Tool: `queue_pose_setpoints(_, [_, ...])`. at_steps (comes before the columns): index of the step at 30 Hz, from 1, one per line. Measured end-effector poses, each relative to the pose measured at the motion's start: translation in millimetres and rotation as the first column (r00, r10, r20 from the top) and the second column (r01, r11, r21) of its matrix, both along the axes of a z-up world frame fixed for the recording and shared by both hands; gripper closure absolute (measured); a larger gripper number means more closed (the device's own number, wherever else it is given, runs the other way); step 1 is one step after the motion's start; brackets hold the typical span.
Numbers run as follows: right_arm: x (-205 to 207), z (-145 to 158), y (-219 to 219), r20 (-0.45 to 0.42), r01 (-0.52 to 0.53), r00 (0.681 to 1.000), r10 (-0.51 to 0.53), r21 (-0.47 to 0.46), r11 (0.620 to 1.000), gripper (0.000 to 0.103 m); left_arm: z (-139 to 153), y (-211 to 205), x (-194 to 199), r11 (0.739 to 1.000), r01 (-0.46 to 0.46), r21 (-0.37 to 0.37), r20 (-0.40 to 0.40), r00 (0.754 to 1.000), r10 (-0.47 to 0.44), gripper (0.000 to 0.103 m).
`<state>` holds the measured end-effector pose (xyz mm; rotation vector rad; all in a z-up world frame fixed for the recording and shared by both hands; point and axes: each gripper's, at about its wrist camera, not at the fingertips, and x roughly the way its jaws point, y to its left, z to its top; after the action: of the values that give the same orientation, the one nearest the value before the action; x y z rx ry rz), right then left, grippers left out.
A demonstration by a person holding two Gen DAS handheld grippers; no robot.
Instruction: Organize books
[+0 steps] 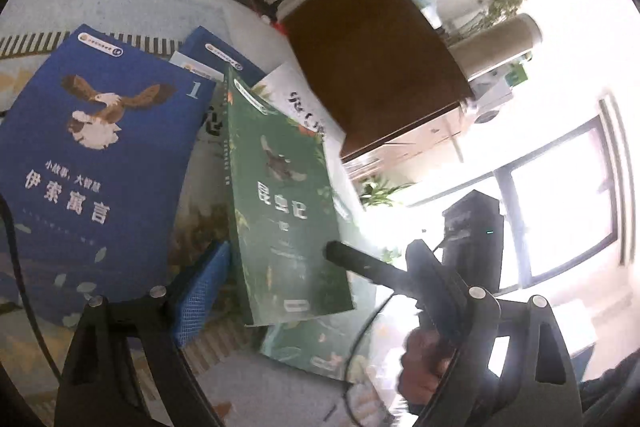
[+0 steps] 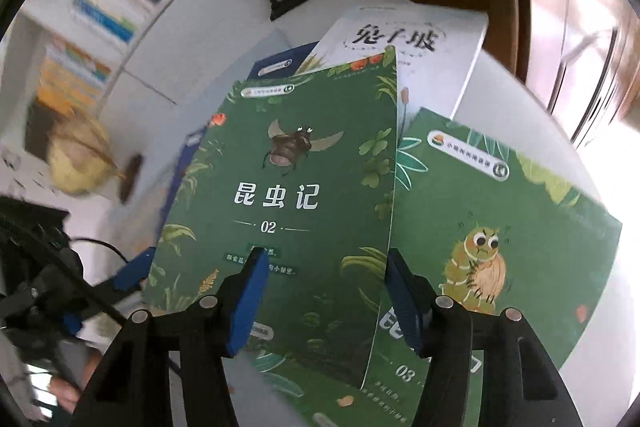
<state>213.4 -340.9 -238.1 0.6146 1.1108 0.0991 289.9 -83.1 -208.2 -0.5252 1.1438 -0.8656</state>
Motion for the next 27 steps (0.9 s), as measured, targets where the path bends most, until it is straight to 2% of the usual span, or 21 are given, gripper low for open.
queue_pose_setpoints(3, [-1.2, 0.4, -4.5, 0.000, 0.022, 1.000, -0.022, 0.013, 1.000, 0.045, -17.6, -10.9, 6.1, 1.000, -0.009, 0.009, -0.049, 0.999, 0.010, 0.017])
queue_pose_setpoints(5, [-0.8, 4.1, -2.6, 0.003, 0.013, 1.000, -0.013, -0.002, 1.000, 0.045, -29.9, -20.9, 10.0, 1.000, -0.022, 0.009, -0.079, 0.997, 0.023, 0.025])
queue_pose_setpoints(9, [4.3, 8.7, 6.5, 0.006, -0.007, 1.000, 0.007, -0.001, 1.000, 0.045, -44.1, -42.3, 12.1, 0.999, -0.001, -0.045, -0.153, 0.988, -0.006, 0.036])
queue_pose_setpoints(11, [6.8, 9.4, 9.6, 0.007, -0.020, 1.000, 0.020, 0.004, 1.000, 0.045, -44.8, -52.1, 10.7, 0.995, 0.020, -0.099, -0.170, 0.985, -0.037, 0.057])
queue_pose_setpoints(12, [8.4, 9.6, 11.9, 0.009, -0.036, 0.999, 0.035, 0.035, 0.999, 0.046, -45.8, -52.2, 11.0, 0.990, 0.012, -0.142, -0.185, 0.982, -0.038, 0.059])
queue_pose_setpoints(14, [9.0, 8.9, 10.7, 0.006, -0.035, 0.999, 0.034, 0.078, 0.996, 0.046, -49.9, -52.1, 16.9, 0.985, -0.011, -0.170, -0.227, 0.974, -0.028, 0.074])
queue_pose_setpoints(18, [2.1, 12.6, -1.3, 0.006, -0.002, 1.000, 0.002, 0.125, 0.992, 0.036, -53.2, -47.0, 22.7, 0.971, -0.052, -0.234, -0.282, 0.959, -0.017, 0.076])
queue_pose_setpoints(21, [-3.5, 7.2, -16.6, -0.002, 0.058, 0.998, -0.059, 0.231, 0.971, 0.035, -47.9, -44.5, 18.4, 0.967, -0.054, -0.249, -0.284, 0.959, -0.019, 0.076])
queue_pose_setpoints(24, [1.5, -0.9, -22.7, -0.006, 0.101, 0.995, -0.104, 0.299, 0.949, 0.035, -49.0, -43.1, 17.9, 0.959, -0.064, -0.278, -0.310, 0.950, -0.026, 0.076])
queue_pose_setpoints(26, [4.9, -3.6, -21.4, 0.003, 0.122, 0.991, -0.130, 0.326, 0.938, 0.040, -49.0, -40.6, 18.5, 0.955, -0.077, -0.285, -0.314, 0.949, -0.017, 0.076])
queue_pose_setpoints(27, [8.8, -5.8, -19.4, 0.006, 0.130, 0.990, -0.140, 0.339, 0.932, 0.051, -50.5, -36.8, 19.6, 0.954, -0.092, -0.285, -0.323, 0.946, -0.006, 0.076])
